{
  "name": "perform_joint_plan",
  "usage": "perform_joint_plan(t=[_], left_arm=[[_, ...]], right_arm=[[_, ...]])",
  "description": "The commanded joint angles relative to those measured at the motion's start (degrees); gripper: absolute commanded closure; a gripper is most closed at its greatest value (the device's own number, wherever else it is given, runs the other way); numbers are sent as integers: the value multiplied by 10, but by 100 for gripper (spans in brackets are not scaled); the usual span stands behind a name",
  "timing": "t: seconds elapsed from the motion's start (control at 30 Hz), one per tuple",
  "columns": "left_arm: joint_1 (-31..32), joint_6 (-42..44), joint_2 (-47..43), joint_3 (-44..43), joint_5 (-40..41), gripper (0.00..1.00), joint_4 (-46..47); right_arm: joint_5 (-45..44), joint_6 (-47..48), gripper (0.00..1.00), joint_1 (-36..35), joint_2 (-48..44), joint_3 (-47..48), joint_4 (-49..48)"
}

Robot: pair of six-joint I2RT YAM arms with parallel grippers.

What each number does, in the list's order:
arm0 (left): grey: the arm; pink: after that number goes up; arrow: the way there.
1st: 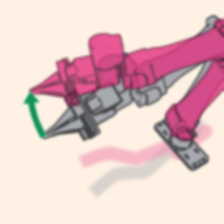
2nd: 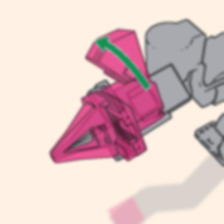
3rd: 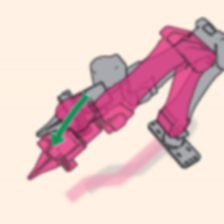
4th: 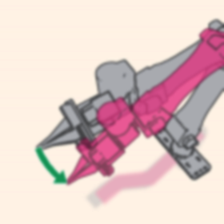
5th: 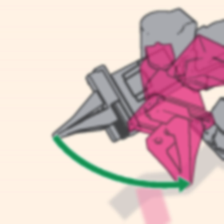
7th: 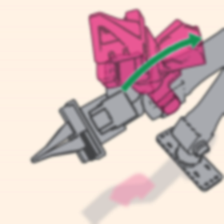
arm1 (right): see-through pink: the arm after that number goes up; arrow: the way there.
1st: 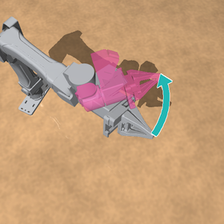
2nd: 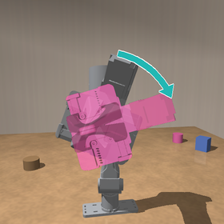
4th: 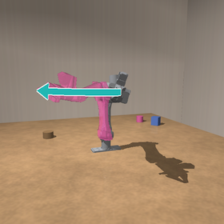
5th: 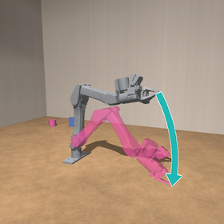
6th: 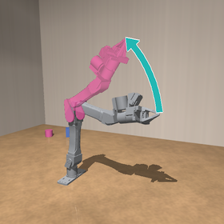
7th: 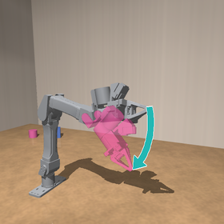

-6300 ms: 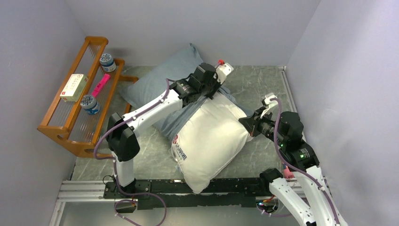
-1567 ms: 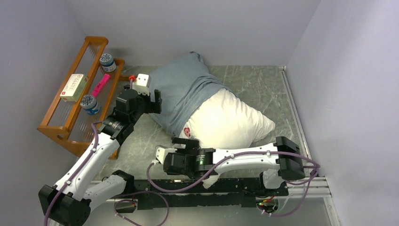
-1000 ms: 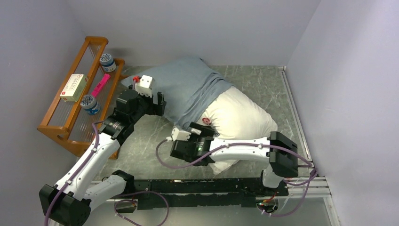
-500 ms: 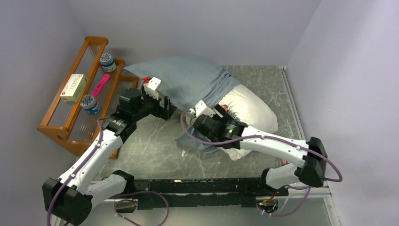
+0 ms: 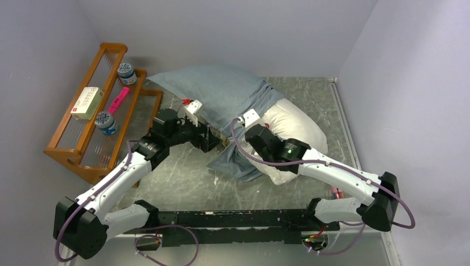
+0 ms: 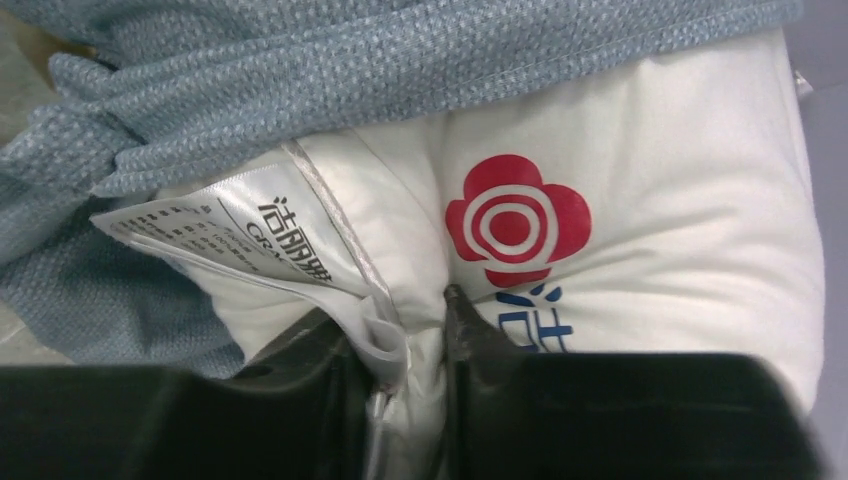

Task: Remove the pillowcase from the pillow
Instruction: Remove the pillow from the pillowcase.

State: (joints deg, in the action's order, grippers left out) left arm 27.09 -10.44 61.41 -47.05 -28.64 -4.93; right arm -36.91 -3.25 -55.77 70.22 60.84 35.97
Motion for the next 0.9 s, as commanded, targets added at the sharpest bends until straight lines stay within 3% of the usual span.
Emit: perform_joint_plan(t=[0.0, 0.07, 0.47, 0.67, 0.87], left_arm=[[55, -26, 12, -10, 18, 11, 26], [83, -24, 21, -16, 46, 12, 27], [195, -18, 90, -58, 173, 16, 24], [220, -16, 99, -48, 271, 18, 43], [238, -20, 120, -52, 312, 24, 45]], right_arm=[[-14, 8, 81, 23, -36, -27, -10], [-6, 11, 99, 24, -55, -34, -20], [9, 26, 100, 28, -132, -69, -50], [15, 25, 100, 28, -149, -77, -55], [12, 27, 100, 28, -169, -75, -56]])
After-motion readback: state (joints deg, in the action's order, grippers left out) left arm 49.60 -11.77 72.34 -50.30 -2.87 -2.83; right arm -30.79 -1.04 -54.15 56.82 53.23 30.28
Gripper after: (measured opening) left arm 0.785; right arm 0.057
